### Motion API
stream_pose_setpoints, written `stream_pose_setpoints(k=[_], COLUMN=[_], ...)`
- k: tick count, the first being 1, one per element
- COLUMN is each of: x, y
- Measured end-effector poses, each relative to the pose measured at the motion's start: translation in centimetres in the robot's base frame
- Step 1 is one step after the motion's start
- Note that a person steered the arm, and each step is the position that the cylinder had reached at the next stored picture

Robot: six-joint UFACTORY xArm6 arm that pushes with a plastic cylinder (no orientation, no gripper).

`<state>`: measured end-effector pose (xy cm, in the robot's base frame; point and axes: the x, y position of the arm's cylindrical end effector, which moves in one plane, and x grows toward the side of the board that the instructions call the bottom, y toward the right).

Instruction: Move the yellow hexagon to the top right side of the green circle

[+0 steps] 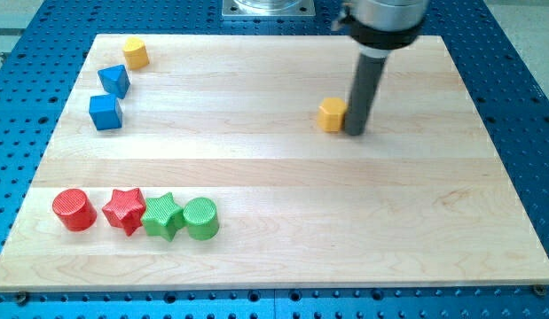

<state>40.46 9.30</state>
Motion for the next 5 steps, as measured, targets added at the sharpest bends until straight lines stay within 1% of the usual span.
stream_pose_setpoints(k=[1,2,3,5], x=[-1.8,-2.8,-4.7,-3.2], y=[-3.0,2.7,-2.5,-19.1])
